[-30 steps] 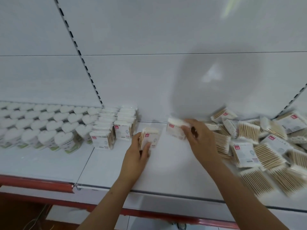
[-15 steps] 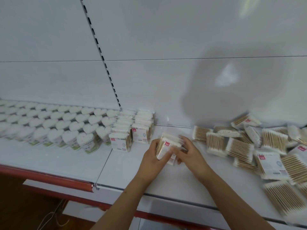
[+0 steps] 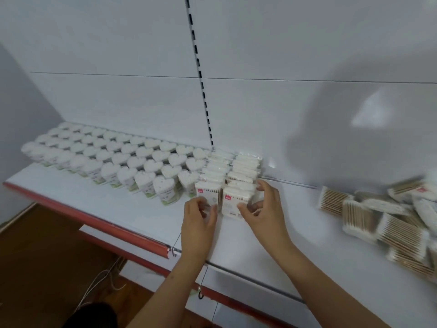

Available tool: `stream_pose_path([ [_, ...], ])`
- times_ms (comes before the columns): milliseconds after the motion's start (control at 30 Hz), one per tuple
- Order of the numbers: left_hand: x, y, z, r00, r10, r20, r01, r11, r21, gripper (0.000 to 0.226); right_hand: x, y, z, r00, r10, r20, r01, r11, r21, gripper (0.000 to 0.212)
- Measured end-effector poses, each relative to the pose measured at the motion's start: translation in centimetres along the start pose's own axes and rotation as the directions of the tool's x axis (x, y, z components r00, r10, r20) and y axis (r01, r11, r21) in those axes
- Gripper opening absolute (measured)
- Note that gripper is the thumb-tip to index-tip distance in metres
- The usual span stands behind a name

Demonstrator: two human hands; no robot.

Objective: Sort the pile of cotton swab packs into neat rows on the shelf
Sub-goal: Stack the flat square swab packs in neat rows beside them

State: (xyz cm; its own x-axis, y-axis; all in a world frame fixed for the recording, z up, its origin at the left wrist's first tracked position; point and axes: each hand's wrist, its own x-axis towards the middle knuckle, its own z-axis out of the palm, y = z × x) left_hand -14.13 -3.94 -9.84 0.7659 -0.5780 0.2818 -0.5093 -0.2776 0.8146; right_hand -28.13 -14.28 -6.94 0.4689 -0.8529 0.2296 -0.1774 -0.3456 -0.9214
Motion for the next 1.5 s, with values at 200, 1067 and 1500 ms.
stream_pose_path([
  [200,0.1,-0.6,0.3,0.998,0.027,0.058,-0.027,1.0,0.004,0.027,-0.2,1.4,1.3,0.995,0.094,-0.018,-0.096,0.99,-0.107,0.051],
  [1067,-1.0,1.0,1.1,0.983,0.164,0.079,-0.172,0.979,0.113,0.015,0.5,1.1,-3.6,0.975,-0.042,0.218,0.114,0.938,-0.327,0.036],
  [1500,-6.4,7.6,11.5,0.679,0.487,0.549,-0.62,0.781,0.074,0.035,-4.9,6.5,-23.2,0.96,0.006,-0.281,-0.245,0.508,-0.826,0.073],
])
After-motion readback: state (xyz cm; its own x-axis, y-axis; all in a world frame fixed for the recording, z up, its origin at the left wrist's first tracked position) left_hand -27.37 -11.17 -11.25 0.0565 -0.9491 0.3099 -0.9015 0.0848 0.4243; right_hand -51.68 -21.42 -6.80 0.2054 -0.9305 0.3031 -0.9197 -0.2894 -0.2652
